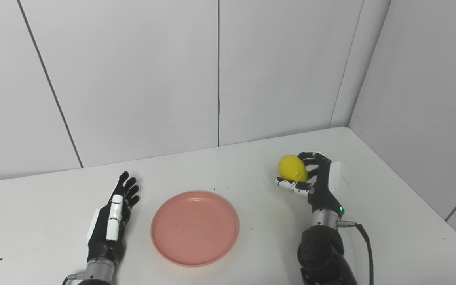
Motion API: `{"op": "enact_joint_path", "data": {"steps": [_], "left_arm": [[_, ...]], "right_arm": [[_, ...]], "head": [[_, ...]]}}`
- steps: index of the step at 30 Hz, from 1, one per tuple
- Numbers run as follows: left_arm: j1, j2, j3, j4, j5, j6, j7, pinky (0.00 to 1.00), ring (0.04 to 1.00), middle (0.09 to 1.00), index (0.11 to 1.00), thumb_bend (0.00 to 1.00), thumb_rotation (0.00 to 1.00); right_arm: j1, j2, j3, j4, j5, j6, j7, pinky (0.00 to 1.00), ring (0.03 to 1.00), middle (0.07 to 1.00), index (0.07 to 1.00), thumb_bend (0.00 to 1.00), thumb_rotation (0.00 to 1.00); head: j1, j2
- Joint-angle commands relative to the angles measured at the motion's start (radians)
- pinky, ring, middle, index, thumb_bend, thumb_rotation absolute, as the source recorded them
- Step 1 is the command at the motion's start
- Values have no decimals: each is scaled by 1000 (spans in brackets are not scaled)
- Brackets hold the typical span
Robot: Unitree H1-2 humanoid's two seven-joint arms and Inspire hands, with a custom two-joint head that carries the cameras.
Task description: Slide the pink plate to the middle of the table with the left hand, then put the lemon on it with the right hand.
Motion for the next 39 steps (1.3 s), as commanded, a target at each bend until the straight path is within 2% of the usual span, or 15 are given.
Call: {"op": "enact_joint_path", "data": {"steps": [1,2,3,4,5,8,13,15,17,18,21,25,27,33,39], "left_arm": [[24,2,-1,-7,8,-2,8,935,943,949,941,564,1000],[27,0,-1,-14,8,6,9,940,945,948,942,556,1000],[29,-3,-3,-21,13,14,13,945,947,949,944,553,1000],[31,-4,-6,-28,22,20,20,943,945,948,943,548,1000],[33,-6,-7,-33,30,24,26,933,939,944,938,548,1000],[37,-3,-26,-52,56,38,24,930,945,955,952,542,1000],[39,-11,-35,-69,63,61,28,934,952,966,965,546,1000],[41,-10,-46,-76,85,70,35,926,948,962,961,542,1000],[43,-13,-54,-84,89,82,32,941,960,968,970,532,1000],[44,-15,-57,-88,90,86,32,944,961,968,971,535,1000],[47,-27,-59,-94,86,95,35,947,959,968,971,544,1000],[47,-39,-58,-95,75,102,33,978,969,978,980,557,1000],[48,-44,-61,-95,79,103,36,989,975,983,985,549,1000],[47,-58,-71,-86,95,89,50,993,979,983,986,533,1000],[47,-74,-84,-87,117,98,76,993,974,976,980,520,1000]], "right_arm": [[-30,7,31,-39,9,-87,-3,137,386,493,483,513,0],[-29,11,46,-43,16,-96,8,151,354,465,511,506,0],[-27,17,66,-48,21,-104,20,155,371,481,498,509,0],[-26,22,84,-53,26,-112,30,123,257,475,490,516,0],[-24,23,95,-57,29,-116,35,100,183,472,486,519,0],[-23,31,156,-50,34,-150,69,86,135,469,483,522,0],[-22,40,214,-34,22,-168,92,180,265,439,503,518,0],[-19,39,241,-34,12,-167,107,205,298,444,502,518,0],[-19,33,272,-32,-21,-161,113,186,290,451,502,518,0],[-21,30,282,-26,-29,-170,112,237,337,478,499,515,0],[-25,25,300,-14,-21,-201,122,318,381,492,495,513,0],[-27,25,308,9,28,-270,145,198,352,462,516,506,0],[-26,26,315,24,30,-295,147,261,387,492,511,509,0],[-20,16,327,61,21,-349,152,293,409,511,502,510,0],[-10,-5,329,75,28,-371,184,304,413,513,496,510,0]], "head": [[22,4],[35,6],[43,7],[49,8],[58,11],[86,13],[119,20],[154,29],[181,29],[184,29],[217,31],[245,31],[259,30],[313,28],[392,23]]}}
